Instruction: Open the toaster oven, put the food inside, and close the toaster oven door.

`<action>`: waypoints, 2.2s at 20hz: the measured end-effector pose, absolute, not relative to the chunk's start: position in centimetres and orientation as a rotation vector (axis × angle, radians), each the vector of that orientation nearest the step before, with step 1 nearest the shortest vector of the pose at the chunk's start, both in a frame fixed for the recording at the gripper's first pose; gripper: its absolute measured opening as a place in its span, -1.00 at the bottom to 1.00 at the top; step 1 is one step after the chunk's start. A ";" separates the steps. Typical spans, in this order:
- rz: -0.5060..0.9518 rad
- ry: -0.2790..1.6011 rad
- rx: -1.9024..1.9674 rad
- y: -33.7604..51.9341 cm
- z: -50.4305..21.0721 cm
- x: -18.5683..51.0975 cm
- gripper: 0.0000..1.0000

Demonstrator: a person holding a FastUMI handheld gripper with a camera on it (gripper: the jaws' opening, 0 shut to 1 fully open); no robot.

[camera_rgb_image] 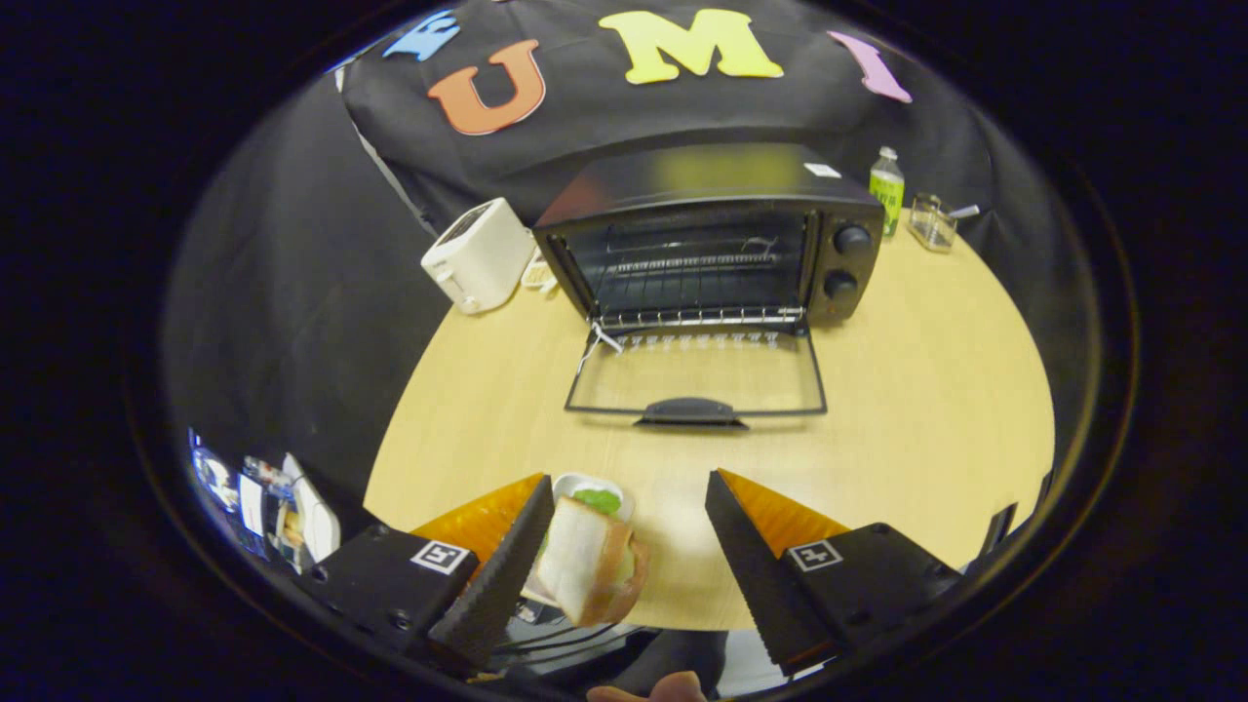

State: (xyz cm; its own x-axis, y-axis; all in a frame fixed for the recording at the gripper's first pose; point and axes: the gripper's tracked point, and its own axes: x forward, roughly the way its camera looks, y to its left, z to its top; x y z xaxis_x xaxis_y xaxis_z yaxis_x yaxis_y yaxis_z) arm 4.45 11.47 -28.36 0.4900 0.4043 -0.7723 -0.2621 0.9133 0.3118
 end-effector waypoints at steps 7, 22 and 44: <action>0.439 1.176 0.255 11.4 -32.2 0.4 1.00; 0.505 1.427 0.513 14.7 -35.1 -0.8 -0.01; 0.459 0.935 0.933 12.3 -24.7 14.5 -0.36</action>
